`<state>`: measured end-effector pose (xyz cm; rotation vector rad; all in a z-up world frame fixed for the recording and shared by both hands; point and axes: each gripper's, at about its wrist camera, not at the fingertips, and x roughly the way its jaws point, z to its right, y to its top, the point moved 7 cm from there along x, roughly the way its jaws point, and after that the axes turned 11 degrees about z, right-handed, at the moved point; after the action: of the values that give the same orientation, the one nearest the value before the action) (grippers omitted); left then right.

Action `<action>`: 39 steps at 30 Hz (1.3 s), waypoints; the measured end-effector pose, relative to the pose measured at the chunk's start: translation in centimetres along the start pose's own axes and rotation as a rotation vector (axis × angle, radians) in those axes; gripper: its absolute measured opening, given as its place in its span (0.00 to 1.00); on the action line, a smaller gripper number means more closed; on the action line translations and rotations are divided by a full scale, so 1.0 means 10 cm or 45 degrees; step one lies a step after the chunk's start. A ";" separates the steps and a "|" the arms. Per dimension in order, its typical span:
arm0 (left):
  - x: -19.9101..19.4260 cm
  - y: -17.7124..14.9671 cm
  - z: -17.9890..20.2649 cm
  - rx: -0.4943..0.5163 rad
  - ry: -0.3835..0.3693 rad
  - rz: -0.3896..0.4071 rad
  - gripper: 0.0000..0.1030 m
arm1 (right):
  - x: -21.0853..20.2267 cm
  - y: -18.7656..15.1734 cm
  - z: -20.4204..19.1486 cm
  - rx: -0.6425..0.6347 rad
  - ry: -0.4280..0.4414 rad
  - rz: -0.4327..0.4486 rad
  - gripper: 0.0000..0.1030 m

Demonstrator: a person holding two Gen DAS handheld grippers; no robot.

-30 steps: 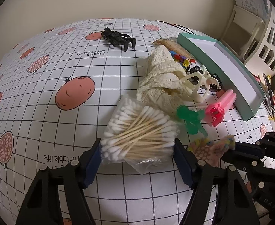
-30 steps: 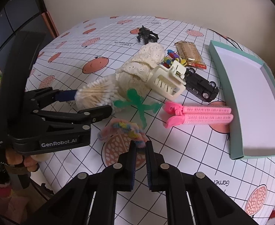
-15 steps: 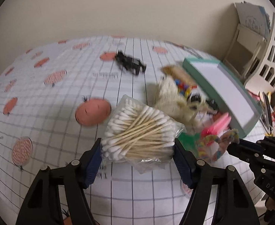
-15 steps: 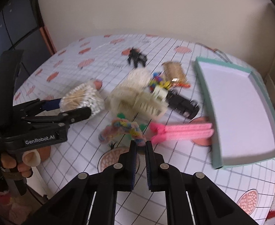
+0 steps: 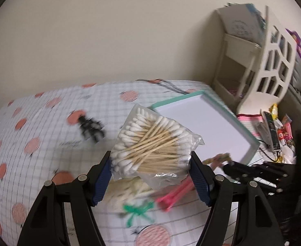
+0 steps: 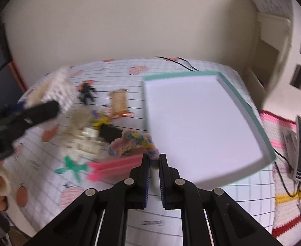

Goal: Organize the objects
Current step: 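Carry the swab bag with left tool while right tool carries the rainbow toy into the tray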

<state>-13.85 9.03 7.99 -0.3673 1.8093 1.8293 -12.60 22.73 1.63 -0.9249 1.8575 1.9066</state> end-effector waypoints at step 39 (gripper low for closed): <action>1.88 -0.14 0.69 0.026 0.030 -0.226 0.71 | 1.03 0.30 1.28 0.188 -0.264 -0.092 0.09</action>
<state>-27.30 19.19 -2.95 -0.5267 1.7503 1.6896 -24.98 32.79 -3.47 -0.7085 1.7900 1.7248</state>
